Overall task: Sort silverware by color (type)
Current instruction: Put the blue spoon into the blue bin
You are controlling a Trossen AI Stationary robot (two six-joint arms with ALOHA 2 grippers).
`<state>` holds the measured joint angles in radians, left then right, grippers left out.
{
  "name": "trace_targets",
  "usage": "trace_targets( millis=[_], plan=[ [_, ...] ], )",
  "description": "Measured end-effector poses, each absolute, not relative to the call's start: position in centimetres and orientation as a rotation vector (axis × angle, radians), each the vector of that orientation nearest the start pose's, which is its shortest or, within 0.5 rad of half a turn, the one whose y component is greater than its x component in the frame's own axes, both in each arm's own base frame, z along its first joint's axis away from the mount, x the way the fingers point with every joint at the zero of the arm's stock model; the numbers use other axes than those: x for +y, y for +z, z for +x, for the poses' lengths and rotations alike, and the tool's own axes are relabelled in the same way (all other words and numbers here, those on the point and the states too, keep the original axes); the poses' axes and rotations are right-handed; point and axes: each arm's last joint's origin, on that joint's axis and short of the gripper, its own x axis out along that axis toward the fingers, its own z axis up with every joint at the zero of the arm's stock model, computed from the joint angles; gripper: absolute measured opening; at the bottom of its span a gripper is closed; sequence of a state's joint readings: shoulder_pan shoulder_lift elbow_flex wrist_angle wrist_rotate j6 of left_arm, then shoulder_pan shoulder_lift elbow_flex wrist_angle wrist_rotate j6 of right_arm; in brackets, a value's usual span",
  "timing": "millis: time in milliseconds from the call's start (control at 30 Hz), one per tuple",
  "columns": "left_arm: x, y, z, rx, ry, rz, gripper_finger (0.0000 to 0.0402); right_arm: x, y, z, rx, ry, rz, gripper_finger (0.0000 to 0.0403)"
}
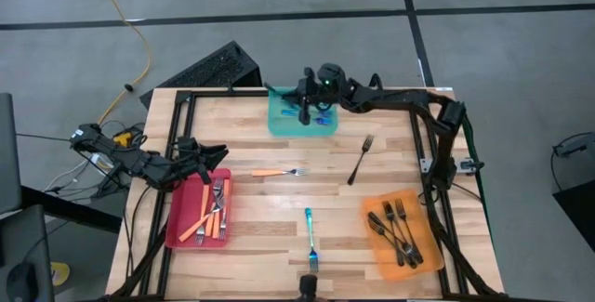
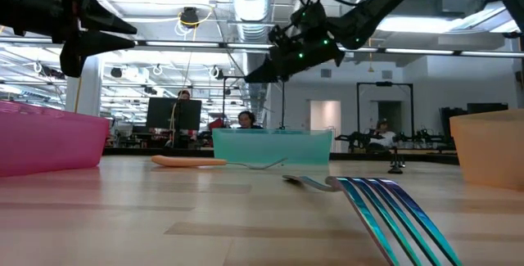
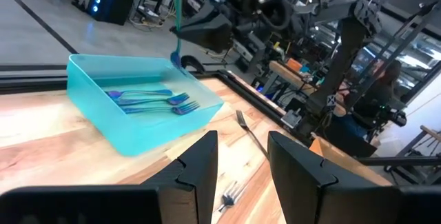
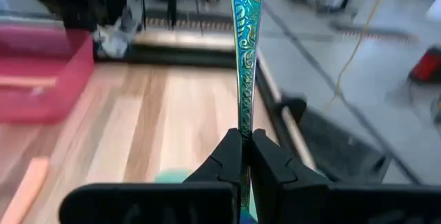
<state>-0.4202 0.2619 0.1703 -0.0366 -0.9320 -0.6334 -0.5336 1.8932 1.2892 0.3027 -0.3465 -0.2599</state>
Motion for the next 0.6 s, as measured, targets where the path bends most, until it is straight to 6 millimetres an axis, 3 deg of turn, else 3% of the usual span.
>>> trace_targets(
  millis=[600],
  plan=[
    [-1.8, 19.7, 9.9, -0.059, 0.553, -0.525, 0.0112, -25.4, 21.0, 33.4, 0.501, -0.114, 0.028, 0.0033]
  ],
)
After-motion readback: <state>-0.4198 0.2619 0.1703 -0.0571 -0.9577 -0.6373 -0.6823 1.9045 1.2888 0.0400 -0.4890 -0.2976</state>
